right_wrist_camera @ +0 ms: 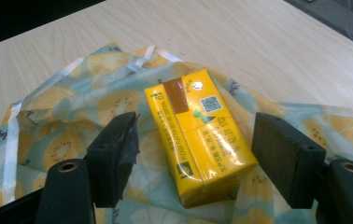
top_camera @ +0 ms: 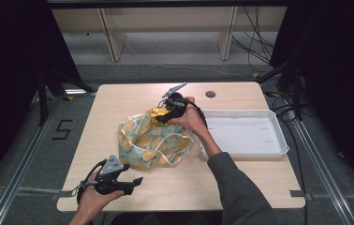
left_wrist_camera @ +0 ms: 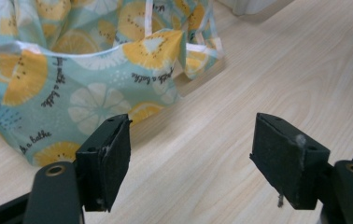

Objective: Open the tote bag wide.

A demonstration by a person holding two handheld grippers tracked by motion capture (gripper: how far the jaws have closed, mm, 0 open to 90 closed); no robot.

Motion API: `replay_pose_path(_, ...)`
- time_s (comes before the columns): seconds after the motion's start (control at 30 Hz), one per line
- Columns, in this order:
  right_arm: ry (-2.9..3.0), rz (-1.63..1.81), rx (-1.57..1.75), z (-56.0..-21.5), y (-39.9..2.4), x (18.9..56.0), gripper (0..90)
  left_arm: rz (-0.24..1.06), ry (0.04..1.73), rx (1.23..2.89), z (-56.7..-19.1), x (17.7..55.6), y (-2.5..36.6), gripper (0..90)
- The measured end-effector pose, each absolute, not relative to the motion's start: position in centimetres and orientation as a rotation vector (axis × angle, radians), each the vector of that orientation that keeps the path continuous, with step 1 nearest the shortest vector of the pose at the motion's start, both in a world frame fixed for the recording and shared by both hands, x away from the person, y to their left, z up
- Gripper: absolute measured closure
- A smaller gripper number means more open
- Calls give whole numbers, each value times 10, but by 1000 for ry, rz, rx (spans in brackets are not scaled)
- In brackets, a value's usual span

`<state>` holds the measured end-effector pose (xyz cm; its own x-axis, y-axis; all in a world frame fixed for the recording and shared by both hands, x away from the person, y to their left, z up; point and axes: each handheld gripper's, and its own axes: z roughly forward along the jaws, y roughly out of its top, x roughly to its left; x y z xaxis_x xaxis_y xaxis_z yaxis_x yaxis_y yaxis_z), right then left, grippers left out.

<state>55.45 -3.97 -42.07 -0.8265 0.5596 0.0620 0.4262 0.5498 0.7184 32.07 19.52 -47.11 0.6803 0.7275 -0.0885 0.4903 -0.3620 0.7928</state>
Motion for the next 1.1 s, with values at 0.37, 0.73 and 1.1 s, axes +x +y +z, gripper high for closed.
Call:
replay_pose_path(0.37,2639,1064,775,-436,-31,560,377,351,907,2091,-477,324,197,281)
replay_pose_path(0.73,2657,1013,622,-436,-34,562,490,332,944,2094,-484,327,198,281)
replay_pose_path(1.1,2660,1040,615,-437,-31,564,478,319,953,2108,-489,328,194,281)
